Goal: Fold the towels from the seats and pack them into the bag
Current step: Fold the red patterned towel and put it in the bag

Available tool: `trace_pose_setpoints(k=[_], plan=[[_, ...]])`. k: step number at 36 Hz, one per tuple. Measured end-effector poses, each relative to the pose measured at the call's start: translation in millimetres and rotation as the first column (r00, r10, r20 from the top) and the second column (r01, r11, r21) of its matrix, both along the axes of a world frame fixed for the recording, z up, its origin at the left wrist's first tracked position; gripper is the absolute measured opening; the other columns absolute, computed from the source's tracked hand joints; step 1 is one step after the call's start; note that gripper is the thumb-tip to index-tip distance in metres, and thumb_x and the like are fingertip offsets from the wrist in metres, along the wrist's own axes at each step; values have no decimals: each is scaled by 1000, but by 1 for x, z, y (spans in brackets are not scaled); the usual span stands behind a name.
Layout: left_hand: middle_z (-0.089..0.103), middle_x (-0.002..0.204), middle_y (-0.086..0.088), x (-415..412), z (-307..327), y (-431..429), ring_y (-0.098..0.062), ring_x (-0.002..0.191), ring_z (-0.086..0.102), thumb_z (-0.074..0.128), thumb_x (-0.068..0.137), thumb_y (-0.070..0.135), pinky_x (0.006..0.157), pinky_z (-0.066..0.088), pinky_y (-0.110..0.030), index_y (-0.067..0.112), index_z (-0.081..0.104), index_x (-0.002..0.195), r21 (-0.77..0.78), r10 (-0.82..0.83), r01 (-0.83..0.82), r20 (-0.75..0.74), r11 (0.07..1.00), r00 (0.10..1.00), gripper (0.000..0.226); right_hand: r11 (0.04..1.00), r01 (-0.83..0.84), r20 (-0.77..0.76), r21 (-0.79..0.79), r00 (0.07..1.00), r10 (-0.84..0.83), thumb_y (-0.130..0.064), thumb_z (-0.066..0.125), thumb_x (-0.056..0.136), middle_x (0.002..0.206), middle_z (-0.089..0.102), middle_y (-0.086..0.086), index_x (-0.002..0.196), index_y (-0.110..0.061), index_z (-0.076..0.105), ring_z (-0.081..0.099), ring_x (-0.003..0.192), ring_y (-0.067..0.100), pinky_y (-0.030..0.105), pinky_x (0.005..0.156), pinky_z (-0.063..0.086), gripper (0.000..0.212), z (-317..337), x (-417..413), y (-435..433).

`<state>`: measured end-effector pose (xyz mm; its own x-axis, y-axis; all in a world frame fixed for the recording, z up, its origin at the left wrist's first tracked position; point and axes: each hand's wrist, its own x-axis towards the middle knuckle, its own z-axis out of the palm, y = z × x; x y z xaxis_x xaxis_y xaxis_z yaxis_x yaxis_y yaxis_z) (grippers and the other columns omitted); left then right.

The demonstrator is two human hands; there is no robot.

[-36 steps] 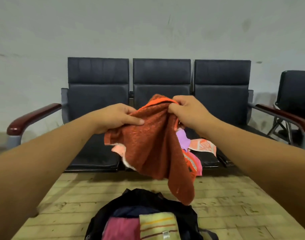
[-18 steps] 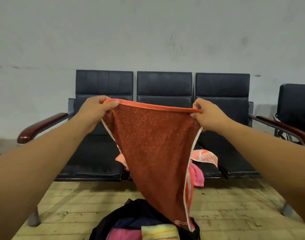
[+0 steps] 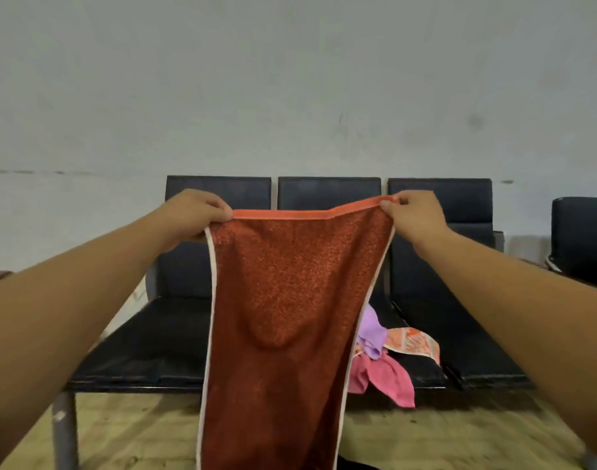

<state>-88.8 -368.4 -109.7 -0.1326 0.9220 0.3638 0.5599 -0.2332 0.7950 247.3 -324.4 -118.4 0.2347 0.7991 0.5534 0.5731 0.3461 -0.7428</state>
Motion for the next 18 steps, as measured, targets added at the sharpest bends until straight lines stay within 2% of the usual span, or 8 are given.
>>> trace_pose_setpoints(k=[2,5,8,11,14,16,18], plan=[[61,70,-4,0,-7,-2,-9,52,56,59,93,4,51,48,-23,17,66,97,-15,-60,61,26,998,998,15,997,-39,-57,-73,998,35,-21,66,94,86,72,13,81,-9,71,71,88,31,47,83,60,18,-9,-2,1],[59,68,-3,3,-15,-7,-6,51,56,53,96,1,46,47,-19,15,66,92,-61,-253,270,206,961,945,20,973,-121,-130,-197,987,97,-9,59,98,90,70,23,95,8,67,72,86,33,47,76,62,20,-21,-7,-1],[68,77,-8,7,-22,-12,-11,67,66,47,97,2,61,58,-23,2,70,94,-69,-397,445,346,893,850,22,922,-251,-96,-295,968,232,0,47,100,88,63,22,101,13,64,65,83,28,41,78,60,22,-31,-14,-7],[72,94,-17,13,-30,-15,-23,89,71,42,96,0,79,62,-31,-9,66,110,-92,-488,570,417,817,767,29,880,-344,-94,-328,939,331,-3,53,100,88,65,19,104,10,65,65,84,26,43,85,60,19,-37,-23,-10],[72,109,-18,22,-39,-13,-27,104,70,58,94,5,81,61,-28,-3,66,115,-145,-516,563,268,813,814,24,886,-358,-104,-294,934,343,-7,57,98,88,67,19,94,0,64,67,83,26,44,84,61,10,-41,-33,-9],[73,104,-18,30,-44,-9,-27,102,71,65,90,10,78,60,-25,1,69,110,-154,-512,529,136,835,848,22,902,-355,-109,-244,935,338,-9,66,94,88,70,16,87,-5,67,69,79,23,37,72,61,7,-43,-39,-9],[75,94,-16,38,-48,-7,-25,91,73,65,92,12,71,58,-22,4,72,102,-134,-490,490,33,862,871,14,905,-376,-124,-196,925,358,-9,73,89,83,72,9,84,-13,71,69,73,19,31,64,57,7,-46,-46,-10]])
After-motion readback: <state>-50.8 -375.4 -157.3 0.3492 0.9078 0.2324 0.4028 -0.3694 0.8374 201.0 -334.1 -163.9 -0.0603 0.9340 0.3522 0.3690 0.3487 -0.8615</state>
